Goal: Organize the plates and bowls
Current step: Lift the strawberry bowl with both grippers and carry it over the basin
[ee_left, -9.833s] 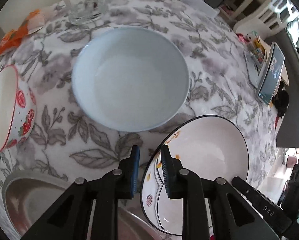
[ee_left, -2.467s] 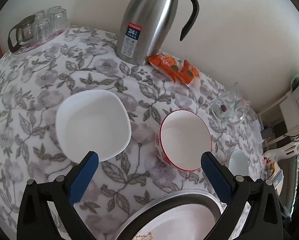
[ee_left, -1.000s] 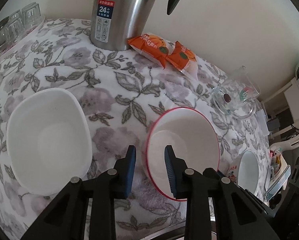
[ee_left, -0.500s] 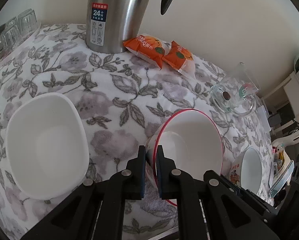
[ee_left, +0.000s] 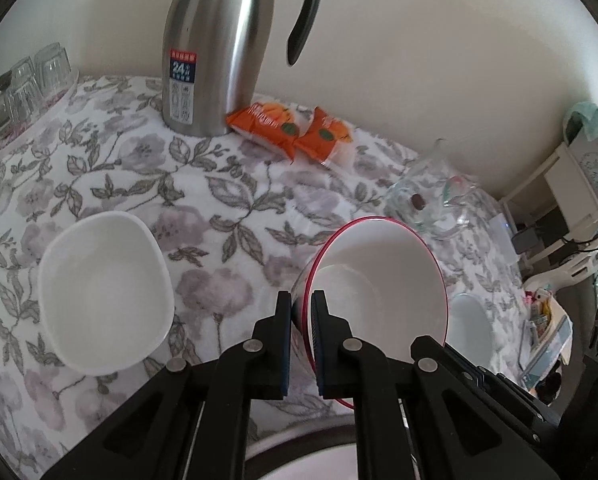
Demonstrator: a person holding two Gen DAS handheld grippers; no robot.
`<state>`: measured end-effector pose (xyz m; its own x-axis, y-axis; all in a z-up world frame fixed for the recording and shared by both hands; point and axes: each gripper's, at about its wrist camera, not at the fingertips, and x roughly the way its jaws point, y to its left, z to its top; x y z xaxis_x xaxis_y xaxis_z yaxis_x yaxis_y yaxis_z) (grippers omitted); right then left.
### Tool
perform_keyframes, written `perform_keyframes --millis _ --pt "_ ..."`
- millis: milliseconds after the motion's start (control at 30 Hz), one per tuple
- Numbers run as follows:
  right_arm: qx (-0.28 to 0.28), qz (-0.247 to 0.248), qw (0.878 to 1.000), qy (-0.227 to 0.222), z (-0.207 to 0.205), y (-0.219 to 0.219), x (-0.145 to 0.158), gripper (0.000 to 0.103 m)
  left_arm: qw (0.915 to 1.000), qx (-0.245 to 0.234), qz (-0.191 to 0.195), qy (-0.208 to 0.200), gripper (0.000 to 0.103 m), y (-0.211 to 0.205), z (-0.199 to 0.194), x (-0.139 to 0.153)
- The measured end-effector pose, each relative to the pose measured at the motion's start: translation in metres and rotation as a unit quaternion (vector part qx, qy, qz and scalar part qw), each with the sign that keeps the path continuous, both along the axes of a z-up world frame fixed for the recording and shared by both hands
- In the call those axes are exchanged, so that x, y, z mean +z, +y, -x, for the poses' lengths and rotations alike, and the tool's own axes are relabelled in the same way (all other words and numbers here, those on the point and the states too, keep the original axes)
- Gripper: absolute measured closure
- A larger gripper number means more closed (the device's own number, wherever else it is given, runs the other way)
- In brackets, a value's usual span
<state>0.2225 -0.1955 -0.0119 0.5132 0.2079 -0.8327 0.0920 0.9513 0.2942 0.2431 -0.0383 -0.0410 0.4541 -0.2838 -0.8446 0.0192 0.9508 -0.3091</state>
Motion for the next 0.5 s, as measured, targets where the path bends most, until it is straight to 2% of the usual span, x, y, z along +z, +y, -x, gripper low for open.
perform_keyframes --millis 500 --pt "0.004 0.004 0.998 -0.060 0.065 0.006 0.078 0.089 0.9981 0.004 0.030 -0.053 0.094 0.013 0.061 0.075"
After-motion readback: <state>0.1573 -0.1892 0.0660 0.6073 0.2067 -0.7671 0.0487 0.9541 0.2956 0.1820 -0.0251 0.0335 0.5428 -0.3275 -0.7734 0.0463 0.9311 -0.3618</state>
